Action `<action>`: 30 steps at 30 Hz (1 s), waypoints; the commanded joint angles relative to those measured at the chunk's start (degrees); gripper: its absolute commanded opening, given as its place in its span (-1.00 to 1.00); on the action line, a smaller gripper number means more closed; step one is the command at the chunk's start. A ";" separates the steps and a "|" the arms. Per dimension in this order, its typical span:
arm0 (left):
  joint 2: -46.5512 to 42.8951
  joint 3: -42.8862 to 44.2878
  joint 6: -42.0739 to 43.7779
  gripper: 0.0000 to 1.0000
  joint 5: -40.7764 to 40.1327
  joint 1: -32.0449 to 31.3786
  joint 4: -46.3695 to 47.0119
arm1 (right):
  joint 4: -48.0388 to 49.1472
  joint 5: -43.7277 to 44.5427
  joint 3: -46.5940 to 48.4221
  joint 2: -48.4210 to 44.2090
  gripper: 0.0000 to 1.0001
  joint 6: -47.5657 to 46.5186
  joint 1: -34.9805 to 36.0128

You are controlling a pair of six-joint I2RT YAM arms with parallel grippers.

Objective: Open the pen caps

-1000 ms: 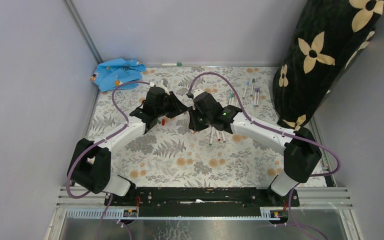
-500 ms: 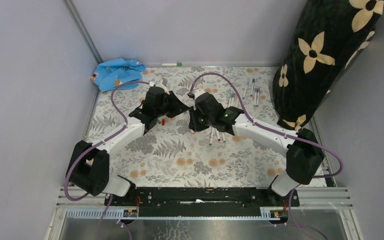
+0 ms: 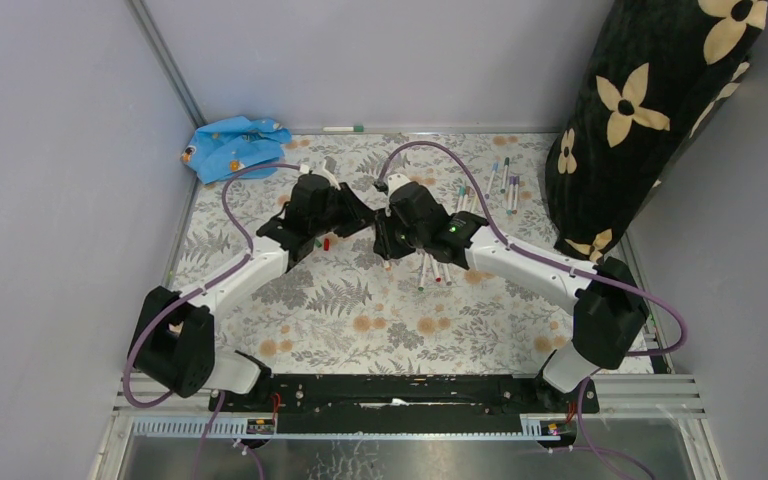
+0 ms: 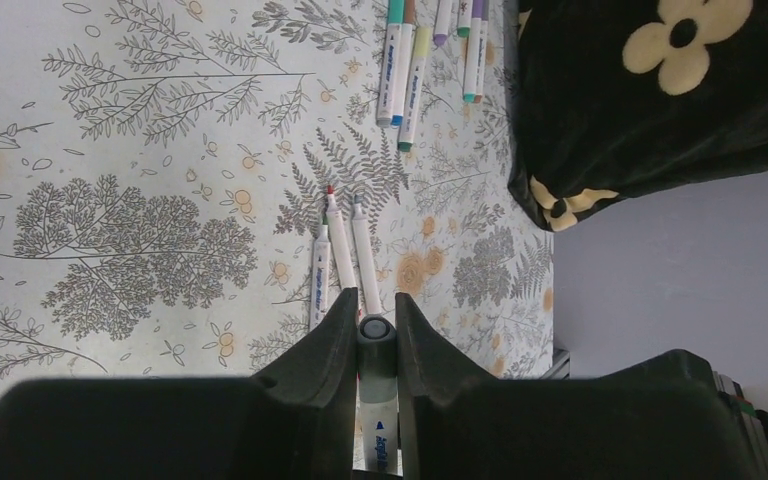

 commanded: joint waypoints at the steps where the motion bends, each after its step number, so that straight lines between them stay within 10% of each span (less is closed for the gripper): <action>1: -2.37 1.49 -1.29 -1.00 0.65 -0.63 0.34 | 3.25 0.49 3.46 0.28 -0.36 -0.52 0.56; 7: -3.76 1.59 -2.02 -1.00 -0.26 -0.63 -1.03 | 3.56 0.49 3.19 1.44 -1.00 -0.64 0.52; 30: 6.07 6.77 -5.44 -1.00 -3.26 9.59 4.04 | 6.91 -5.05 -8.88 -0.91 -1.00 0.01 0.60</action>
